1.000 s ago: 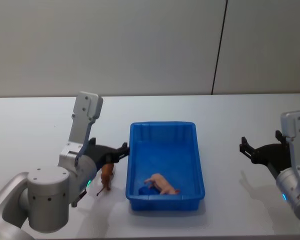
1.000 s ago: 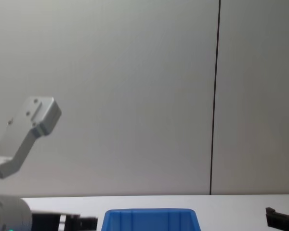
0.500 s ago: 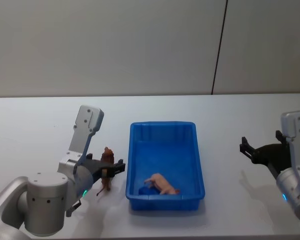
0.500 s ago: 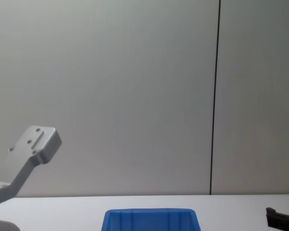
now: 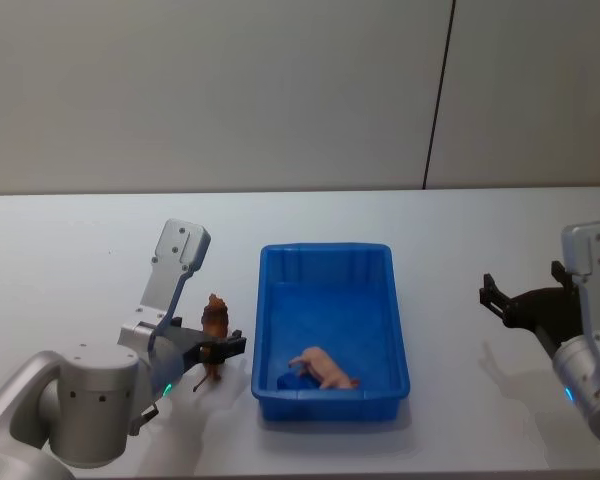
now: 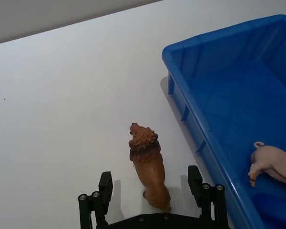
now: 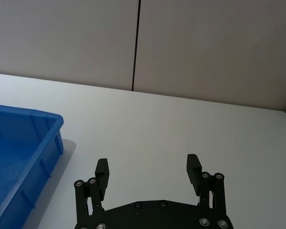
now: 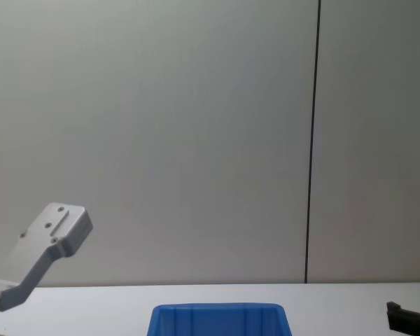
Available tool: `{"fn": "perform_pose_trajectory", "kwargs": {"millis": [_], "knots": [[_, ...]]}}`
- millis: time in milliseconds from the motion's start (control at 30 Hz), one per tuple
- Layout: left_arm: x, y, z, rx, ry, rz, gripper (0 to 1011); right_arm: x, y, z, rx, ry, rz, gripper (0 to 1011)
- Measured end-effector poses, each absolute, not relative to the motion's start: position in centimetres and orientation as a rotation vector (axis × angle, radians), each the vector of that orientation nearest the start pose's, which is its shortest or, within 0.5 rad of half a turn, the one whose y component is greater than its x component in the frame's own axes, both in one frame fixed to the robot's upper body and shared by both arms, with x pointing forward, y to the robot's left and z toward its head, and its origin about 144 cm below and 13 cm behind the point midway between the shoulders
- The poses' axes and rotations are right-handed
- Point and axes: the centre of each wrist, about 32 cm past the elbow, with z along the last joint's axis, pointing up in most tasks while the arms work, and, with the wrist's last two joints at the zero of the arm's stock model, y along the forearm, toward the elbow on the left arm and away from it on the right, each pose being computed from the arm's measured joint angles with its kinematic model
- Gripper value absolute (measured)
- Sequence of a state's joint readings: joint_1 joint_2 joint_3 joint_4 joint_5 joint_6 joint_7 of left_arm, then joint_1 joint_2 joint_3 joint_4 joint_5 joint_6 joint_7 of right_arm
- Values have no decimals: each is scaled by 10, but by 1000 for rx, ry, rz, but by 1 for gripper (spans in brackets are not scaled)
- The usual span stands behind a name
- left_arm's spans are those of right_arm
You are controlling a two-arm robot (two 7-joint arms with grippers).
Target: Pick up the two dolls from the table and place them into the box.
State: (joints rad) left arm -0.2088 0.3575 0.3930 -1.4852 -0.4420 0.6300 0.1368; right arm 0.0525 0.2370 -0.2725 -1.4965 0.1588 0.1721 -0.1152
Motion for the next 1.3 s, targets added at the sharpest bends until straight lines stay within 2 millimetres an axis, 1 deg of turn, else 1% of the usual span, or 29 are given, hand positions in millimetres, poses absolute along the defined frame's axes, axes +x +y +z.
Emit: {"fn": "perform_pose_trajectory", "kwargs": {"millis": [300, 400, 633, 667, 767, 800, 833, 933, 1000, 1033, 1067, 1100, 1133, 1167, 1300], "knots": [[503, 227, 1149, 607, 403, 1307, 1001, 463, -218, 1122, -283, 83, -1433, 1000], [505, 228, 1147, 620, 405, 1306, 972, 463, -218, 1122, -283, 83, -1433, 1001], [509, 229, 1142, 649, 410, 1303, 808, 463, -218, 1122, -283, 83, -1433, 1001], [509, 229, 1141, 654, 412, 1301, 765, 463, -218, 1122, -283, 83, -1433, 1001], [510, 230, 1140, 663, 414, 1298, 689, 463, -218, 1122, -283, 83, -1433, 1001], [511, 230, 1139, 668, 416, 1297, 650, 463, -218, 1122, -283, 83, -1433, 1001], [511, 230, 1139, 672, 417, 1295, 588, 463, -218, 1122, -283, 83, -1433, 1001], [512, 230, 1138, 677, 417, 1293, 531, 463, -218, 1122, -283, 83, -1433, 1001], [512, 230, 1137, 680, 417, 1292, 445, 463, -218, 1122, -283, 83, -1433, 1001], [513, 230, 1137, 681, 416, 1291, 427, 463, -218, 1122, -283, 83, -1433, 1001], [513, 230, 1137, 682, 415, 1291, 386, 463, -218, 1122, -283, 83, -1433, 1001], [513, 230, 1137, 682, 414, 1290, 386, 463, -218, 1122, -283, 83, -1433, 1001], [513, 230, 1137, 681, 412, 1290, 338, 463, -218, 1122, -283, 83, -1433, 1001], [513, 230, 1138, 679, 408, 1291, 327, 463, -218, 1122, -283, 83, -1433, 1001], [513, 230, 1140, 666, 391, 1292, 317, 463, -218, 1122, -283, 83, -1433, 1001]]}}
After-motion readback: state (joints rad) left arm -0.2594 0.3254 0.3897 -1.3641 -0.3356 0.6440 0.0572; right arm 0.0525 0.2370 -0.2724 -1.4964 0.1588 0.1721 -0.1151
